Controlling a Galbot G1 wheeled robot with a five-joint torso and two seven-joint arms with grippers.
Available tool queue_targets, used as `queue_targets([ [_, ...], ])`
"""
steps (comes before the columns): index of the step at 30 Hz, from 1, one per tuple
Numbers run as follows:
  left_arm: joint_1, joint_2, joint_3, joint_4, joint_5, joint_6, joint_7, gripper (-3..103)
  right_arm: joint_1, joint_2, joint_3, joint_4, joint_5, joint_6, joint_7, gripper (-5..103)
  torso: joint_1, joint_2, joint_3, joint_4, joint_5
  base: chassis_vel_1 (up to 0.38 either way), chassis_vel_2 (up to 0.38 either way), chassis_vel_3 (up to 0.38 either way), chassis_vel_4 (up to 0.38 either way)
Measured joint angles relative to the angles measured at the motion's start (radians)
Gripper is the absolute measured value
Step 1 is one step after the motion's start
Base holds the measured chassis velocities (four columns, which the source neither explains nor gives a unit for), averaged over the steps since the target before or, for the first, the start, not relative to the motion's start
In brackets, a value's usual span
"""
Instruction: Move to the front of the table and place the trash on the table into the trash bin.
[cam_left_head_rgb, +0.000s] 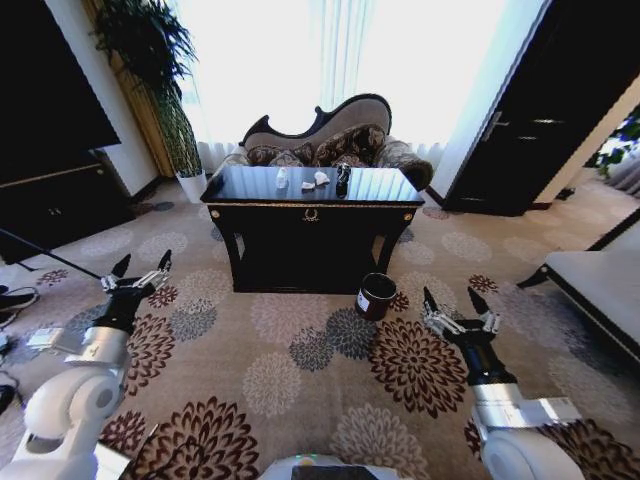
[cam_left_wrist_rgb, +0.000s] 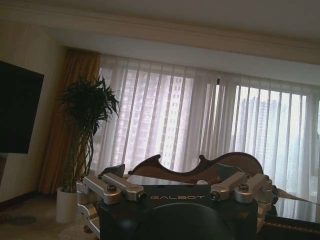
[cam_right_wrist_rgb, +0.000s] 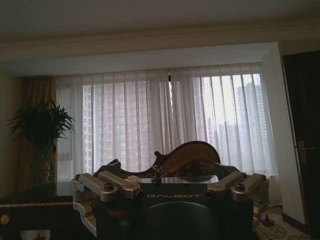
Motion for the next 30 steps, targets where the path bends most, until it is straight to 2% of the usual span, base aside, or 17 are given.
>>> queue_targets([
  [9, 0.006, -0.011, -0.003, -0.017, 0.004, 0.0, 0.006, 100, 0.003, 0.009, -0.007, 0.014, -0.018, -0.014, 0.005, 100, 0.0, 0.0, 0.0, 0.0, 0.0, 0.0, 0.0, 0.0, 0.0],
  [30, 0.002, -0.016, -0.004, -0.01, 0.028, -0.005, 0.007, 100, 0.011, 0.031, -0.006, 0.014, -0.022, -0.009, -0.044, 100, 0.0, 0.0, 0.0, 0.0, 0.0, -0.02, 0.02, 0.019, -0.023],
])
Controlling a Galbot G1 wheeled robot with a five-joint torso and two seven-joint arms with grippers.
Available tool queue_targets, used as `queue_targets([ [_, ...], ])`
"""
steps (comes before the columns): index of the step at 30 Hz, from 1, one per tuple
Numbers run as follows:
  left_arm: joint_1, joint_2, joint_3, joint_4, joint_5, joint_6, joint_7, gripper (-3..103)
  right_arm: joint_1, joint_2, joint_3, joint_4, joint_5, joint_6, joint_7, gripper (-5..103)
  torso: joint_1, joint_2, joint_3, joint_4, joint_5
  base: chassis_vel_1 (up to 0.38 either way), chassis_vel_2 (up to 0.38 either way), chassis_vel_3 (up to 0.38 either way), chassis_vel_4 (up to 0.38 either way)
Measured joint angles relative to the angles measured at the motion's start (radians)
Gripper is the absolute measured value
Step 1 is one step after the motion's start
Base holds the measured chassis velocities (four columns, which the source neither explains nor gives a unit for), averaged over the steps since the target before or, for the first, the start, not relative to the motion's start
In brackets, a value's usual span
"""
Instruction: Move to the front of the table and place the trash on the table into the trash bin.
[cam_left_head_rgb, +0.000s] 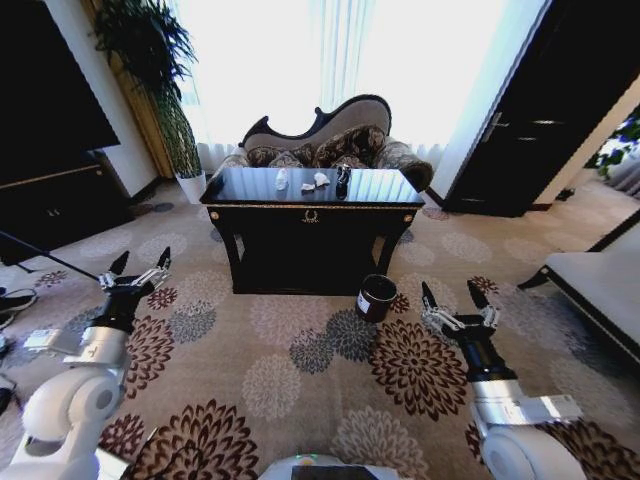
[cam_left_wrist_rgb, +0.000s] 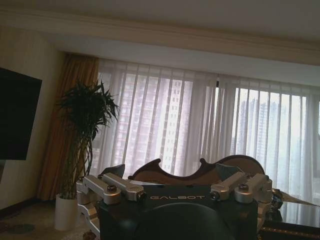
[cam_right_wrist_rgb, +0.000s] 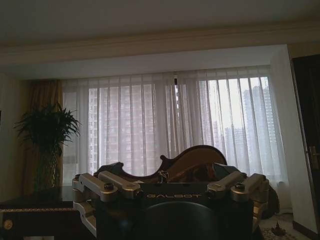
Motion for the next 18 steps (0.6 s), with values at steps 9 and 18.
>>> queue_targets([
  [9, -0.004, 0.002, 0.003, 0.015, -0.031, -0.004, -0.001, 100, -0.012, 0.003, 0.0, 0.001, -0.004, 0.008, -0.004, 100, 0.001, 0.0, 0.0, 0.0, 0.0, -0.205, 0.204, 0.21, -0.193],
  [18, -0.012, 0.019, -0.014, 0.024, -0.046, -0.002, -0.006, 100, -0.004, 0.002, -0.001, -0.001, -0.005, 0.011, -0.004, 100, 0.001, 0.0, 0.0, 0.0, -0.0001, -0.206, 0.196, 0.197, -0.206],
])
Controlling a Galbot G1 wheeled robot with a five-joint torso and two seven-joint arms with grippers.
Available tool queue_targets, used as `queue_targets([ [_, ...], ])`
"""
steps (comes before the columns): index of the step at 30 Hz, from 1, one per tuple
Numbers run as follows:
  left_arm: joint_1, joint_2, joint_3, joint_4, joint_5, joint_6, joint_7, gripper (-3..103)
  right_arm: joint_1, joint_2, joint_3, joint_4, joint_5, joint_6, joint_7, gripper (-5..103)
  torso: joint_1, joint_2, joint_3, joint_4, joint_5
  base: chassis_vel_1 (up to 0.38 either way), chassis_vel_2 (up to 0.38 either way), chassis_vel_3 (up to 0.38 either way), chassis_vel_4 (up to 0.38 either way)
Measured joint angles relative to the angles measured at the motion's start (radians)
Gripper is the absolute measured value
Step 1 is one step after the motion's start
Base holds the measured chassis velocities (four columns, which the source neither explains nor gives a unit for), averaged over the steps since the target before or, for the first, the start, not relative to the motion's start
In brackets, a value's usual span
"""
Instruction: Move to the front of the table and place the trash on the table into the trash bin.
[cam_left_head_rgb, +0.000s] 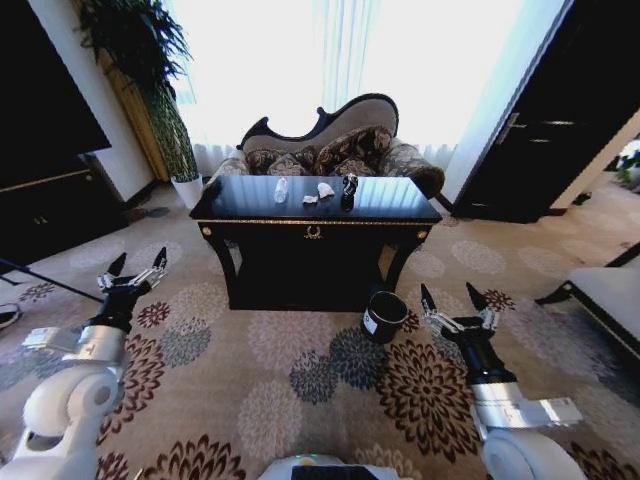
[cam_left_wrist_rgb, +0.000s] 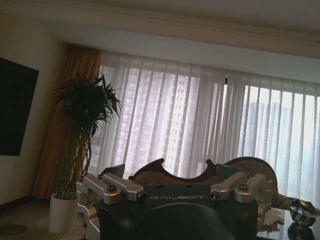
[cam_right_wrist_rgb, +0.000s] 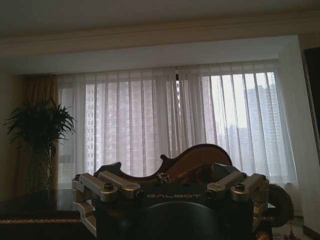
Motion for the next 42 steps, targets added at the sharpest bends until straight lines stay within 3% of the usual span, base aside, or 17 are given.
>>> queue_targets([
  [42, -0.002, -0.009, -0.004, -0.011, 0.007, -0.005, 0.003, 100, 0.002, 0.018, -0.013, -0.017, -0.01, 0.046, 0.014, 100, -0.001, 0.0, 0.0, 0.0, 0.0001, -0.219, 0.223, 0.218, -0.22],
])
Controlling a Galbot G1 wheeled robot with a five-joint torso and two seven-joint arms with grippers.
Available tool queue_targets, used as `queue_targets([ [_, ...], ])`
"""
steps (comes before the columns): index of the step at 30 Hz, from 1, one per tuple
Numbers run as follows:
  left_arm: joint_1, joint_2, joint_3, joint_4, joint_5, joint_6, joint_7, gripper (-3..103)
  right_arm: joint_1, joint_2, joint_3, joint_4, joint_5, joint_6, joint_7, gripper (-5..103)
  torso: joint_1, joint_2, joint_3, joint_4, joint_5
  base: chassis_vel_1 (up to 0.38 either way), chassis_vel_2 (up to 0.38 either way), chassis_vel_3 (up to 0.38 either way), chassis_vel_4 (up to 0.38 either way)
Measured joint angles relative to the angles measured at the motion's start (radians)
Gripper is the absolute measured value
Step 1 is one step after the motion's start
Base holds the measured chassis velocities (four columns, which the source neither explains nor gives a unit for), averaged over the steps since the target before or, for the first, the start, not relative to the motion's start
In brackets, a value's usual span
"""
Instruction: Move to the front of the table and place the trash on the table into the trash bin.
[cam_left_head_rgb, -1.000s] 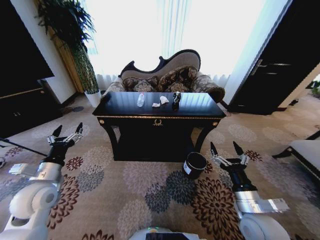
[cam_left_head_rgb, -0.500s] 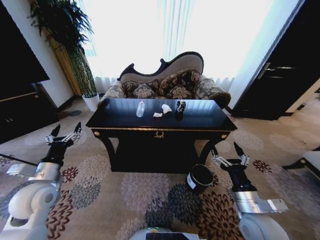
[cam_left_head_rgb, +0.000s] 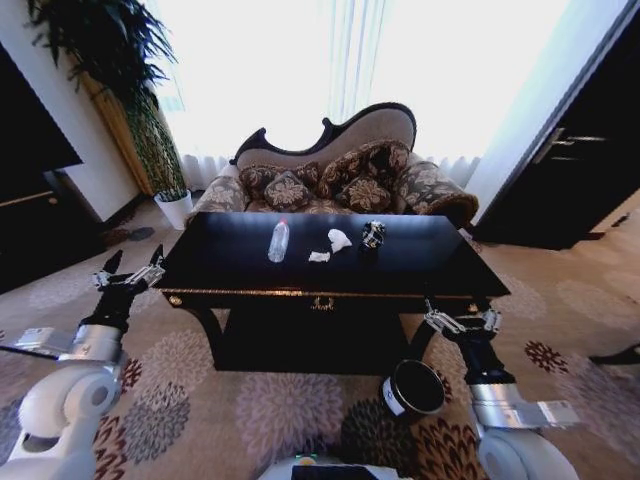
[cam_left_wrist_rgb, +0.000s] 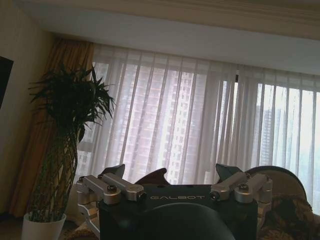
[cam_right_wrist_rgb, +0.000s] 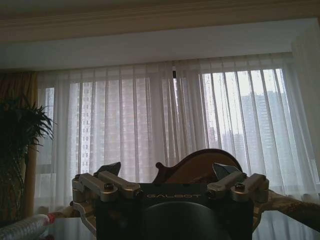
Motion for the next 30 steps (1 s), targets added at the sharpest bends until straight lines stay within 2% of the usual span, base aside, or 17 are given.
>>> queue_targets([
  [9, -0.001, -0.002, 0.003, 0.008, 0.004, 0.0, 0.0, 100, 0.001, 0.003, -0.006, -0.002, -0.012, 0.005, -0.004, 100, 0.001, 0.0, 0.0, 0.0, -0.0001, -0.147, 0.148, 0.128, -0.142],
  [21, 0.0, -0.007, 0.005, -0.017, 0.0, 0.008, -0.008, 100, -0.006, 0.02, -0.021, 0.026, -0.035, 0.016, -0.007, 100, -0.001, 0.0, 0.0, 0.0001, 0.0, 0.011, -0.014, -0.015, 0.012],
  [25, -0.049, 0.01, 0.031, -0.03, -0.018, 0.064, -0.07, 100, -0.01, 0.02, -0.035, 0.045, -0.035, 0.005, -0.007, 100, 0.001, 0.0, 0.0, 0.0, -0.0001, 0.0, 0.0, 0.0, 0.0],
  [26, -0.049, 0.01, 0.031, -0.03, -0.018, 0.064, -0.07, 100, -0.01, 0.02, -0.035, 0.045, -0.035, 0.005, -0.007, 100, 0.001, 0.0, 0.0, 0.0, -0.0001, 0.0, 0.0, 0.0, 0.0],
  [29, -0.121, 0.048, 0.066, -0.019, -0.049, 0.115, -0.13, 100, -0.019, 0.028, -0.05, 0.049, -0.037, 0.004, -0.023, 100, 0.0, 0.0, 0.0, 0.0001, 0.0, 0.0, 0.0, 0.0, 0.0],
  [30, -0.121, 0.048, 0.066, -0.019, -0.049, 0.115, -0.13, 100, -0.019, 0.028, -0.05, 0.049, -0.037, 0.004, -0.023, 100, 0.0, 0.0, 0.0, 0.0001, 0.0, 0.0, 0.0, 0.0, 0.0],
])
